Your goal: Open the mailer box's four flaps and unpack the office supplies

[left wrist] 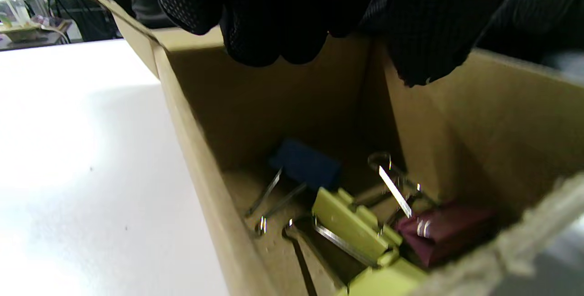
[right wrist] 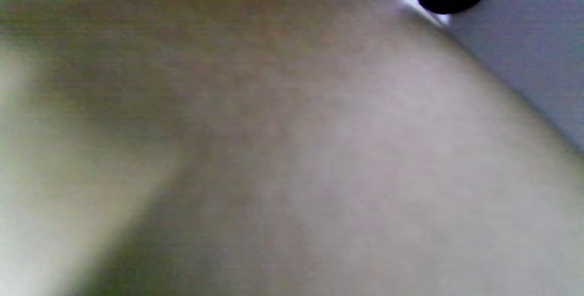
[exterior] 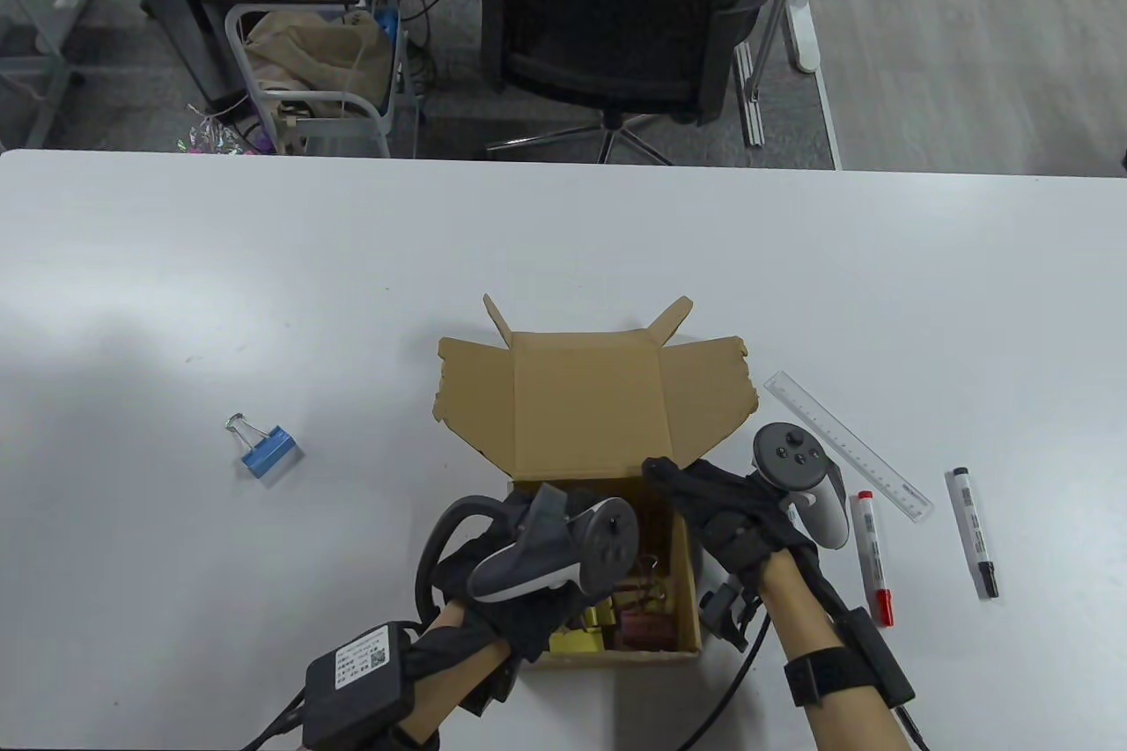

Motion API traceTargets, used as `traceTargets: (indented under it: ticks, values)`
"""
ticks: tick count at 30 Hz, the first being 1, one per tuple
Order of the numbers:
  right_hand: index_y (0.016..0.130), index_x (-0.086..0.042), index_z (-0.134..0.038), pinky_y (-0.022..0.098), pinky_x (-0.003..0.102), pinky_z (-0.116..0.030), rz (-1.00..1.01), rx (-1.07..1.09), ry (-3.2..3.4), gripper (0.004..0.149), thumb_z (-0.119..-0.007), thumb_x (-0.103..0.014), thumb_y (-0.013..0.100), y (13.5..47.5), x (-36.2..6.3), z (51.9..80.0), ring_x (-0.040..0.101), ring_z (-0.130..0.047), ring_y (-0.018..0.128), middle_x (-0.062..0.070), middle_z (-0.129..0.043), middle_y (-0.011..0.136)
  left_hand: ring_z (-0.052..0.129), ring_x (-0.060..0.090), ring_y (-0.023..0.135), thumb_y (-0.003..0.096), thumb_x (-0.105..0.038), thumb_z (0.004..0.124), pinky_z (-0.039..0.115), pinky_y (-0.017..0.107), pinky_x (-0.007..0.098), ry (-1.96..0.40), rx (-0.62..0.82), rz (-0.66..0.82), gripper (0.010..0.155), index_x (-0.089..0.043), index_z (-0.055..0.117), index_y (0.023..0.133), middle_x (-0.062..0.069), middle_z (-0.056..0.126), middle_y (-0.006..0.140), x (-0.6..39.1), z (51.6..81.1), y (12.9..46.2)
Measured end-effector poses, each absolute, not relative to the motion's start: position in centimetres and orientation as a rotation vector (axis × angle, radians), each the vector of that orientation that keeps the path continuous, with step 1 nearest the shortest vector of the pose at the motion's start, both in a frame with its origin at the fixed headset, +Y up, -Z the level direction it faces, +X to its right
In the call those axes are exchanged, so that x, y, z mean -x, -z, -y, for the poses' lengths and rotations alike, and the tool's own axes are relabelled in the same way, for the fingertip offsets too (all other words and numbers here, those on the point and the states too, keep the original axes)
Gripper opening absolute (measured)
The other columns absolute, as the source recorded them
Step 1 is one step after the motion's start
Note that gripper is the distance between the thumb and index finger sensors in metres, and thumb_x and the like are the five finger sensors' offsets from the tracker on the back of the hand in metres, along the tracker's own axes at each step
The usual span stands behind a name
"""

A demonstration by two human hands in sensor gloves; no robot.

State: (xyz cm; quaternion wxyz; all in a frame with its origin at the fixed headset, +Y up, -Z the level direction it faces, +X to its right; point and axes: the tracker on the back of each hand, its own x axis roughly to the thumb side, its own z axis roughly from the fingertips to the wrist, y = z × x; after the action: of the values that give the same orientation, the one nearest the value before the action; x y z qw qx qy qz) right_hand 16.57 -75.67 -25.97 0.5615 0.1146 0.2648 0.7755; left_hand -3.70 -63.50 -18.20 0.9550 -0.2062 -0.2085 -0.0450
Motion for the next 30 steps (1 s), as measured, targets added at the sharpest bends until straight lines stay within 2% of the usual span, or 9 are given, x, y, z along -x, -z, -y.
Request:
traceTargets:
  ticks: [8,9,16,22,23,25,28,30]
  values:
    - [0.105,-0.01,-0.061,0.06,0.072,-0.054,-0.624,-0.27,-1.827,0.063,-0.06,-0.053,0.06,26.0,-16.6,75.7,0.054,-0.06,0.096,0.027,-0.072,0.106,0.072,0.028,0.109,0.052,-0.049,0.084,0.059,0.086,0.046,0.228,0.598,0.356,0.069,-0.031,0.055,0.112,-0.004,0.067,0.118,2.1,67.8,19.1]
    - [0.106,-0.01,-0.061,0.06,0.072,-0.054,-0.624,-0.27,-1.827,0.063,-0.06,-0.053,0.06,26.0,-16.6,75.7,0.054,-0.06,0.096,0.027,-0.072,0.105,0.072,0.029,0.108,0.052,-0.051,0.083,0.058,0.086,0.046,0.24,0.61,0.347,0.069,-0.03,0.056,0.112,0.001,0.067,0.119,1.9,68.1,19.1]
    - [0.106,-0.01,-0.061,0.06,0.072,-0.054,-0.622,-0.273,-1.828,0.063,-0.06,-0.053,0.06,26.0,-16.5,75.7,0.053,-0.06,0.097,0.027,-0.072,0.105,0.075,0.03,0.103,0.0513,-0.053,0.081,0.059,0.084,0.047,0.304,0.646,0.297,0.068,-0.028,0.06,0.111,0.008,0.071,0.114,0.9,70.7,19.3]
    - [0.106,-0.01,-0.061,0.06,0.072,-0.054,-0.622,-0.273,-1.827,0.063,-0.06,-0.053,0.06,26.0,-16.5,75.7,0.054,-0.06,0.096,0.027,-0.072,0.105,0.075,0.029,0.104,0.0489,-0.056,0.084,0.059,0.084,0.049,0.311,0.622,0.317,0.067,-0.032,0.062,0.107,0.007,0.073,0.113,0.8,71.0,19.1]
    - [0.106,-0.01,-0.061,0.06,0.072,-0.054,-0.622,-0.273,-1.827,0.063,-0.06,-0.053,0.06,26.0,-16.5,75.7,0.054,-0.06,0.096,0.027,-0.072,0.106,0.075,0.03,0.104,0.0488,-0.055,0.084,0.059,0.084,0.049,0.304,0.627,0.319,0.066,-0.032,0.061,0.106,0.001,0.072,0.113,0.8,71.0,19.1]
    - [0.106,-0.01,-0.06,0.06,0.072,-0.053,-0.628,-0.279,-1.83,0.063,-0.06,-0.053,0.06,26.1,-16.5,75.7,0.054,-0.06,0.097,0.027,-0.071,0.106,0.074,0.03,0.105,0.0492,-0.054,0.085,0.06,0.084,0.05,0.276,0.62,0.328,0.065,-0.032,0.059,0.105,0.002,0.07,0.116,0.9,70.8,19.1]
    - [0.106,-0.01,-0.06,0.06,0.071,-0.054,-0.629,-0.281,-1.83,0.063,-0.059,-0.053,0.06,26.1,-16.5,75.7,0.054,-0.059,0.097,0.027,-0.071,0.106,0.078,0.031,0.105,0.0508,-0.049,0.086,0.064,0.082,0.049,0.207,0.622,0.344,0.061,-0.031,0.058,0.103,0.003,0.072,0.116,1.2,70.5,19.3]
    - [0.106,-0.01,-0.06,0.06,0.072,-0.053,-0.629,-0.282,-1.83,0.063,-0.059,-0.053,0.06,26.1,-16.5,75.7,0.054,-0.059,0.097,0.027,-0.071,0.106,0.085,0.028,0.1,0.0527,-0.044,0.086,0.07,0.08,0.047,0.159,0.605,0.358,0.056,-0.031,0.06,0.101,0.001,0.079,0.111,1.3,70.3,19.2]
